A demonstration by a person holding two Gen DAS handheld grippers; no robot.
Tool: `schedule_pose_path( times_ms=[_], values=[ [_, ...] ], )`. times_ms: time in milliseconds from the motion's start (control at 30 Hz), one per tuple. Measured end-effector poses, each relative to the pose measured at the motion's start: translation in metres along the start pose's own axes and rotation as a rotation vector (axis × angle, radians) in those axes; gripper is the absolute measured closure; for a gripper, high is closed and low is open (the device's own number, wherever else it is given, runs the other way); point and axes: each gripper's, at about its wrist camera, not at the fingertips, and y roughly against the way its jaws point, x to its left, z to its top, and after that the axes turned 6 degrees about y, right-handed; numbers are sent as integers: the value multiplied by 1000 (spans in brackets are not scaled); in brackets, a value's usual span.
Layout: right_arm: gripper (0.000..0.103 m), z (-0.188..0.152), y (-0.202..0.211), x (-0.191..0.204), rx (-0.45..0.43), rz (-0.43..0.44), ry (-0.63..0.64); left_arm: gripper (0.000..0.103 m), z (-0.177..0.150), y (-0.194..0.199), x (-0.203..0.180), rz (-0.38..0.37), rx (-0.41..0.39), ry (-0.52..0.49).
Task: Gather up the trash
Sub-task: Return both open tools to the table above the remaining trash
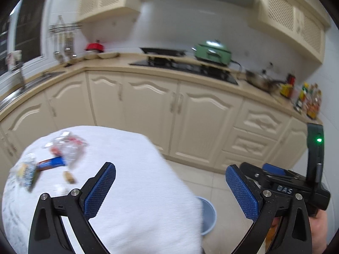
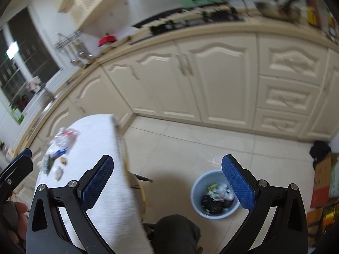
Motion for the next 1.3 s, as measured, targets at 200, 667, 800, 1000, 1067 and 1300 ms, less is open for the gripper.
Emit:
schedule_pose_path(
  times_ms=[200,667,800,1000,1067,1300],
  values=[
    [0,11,15,74,-51,61,116,1,-21,62,42,77,-57,92],
    [0,15,15,219,-102,184,359,1,-63,179,108,251,-155,259],
    [0,10,5,245,-90,197,410,1,-70,190,119,296,-163,293],
    [0,-5,-35,272,-7,200,466,1,-75,184,140,354,-130,347],
    [0,-9,-51,279,25,202,476,1,-72,176,149,363,-110,364],
    [9,-36,-120,303,182,236,526,1,-54,136,186,385,-31,394]
  ],
)
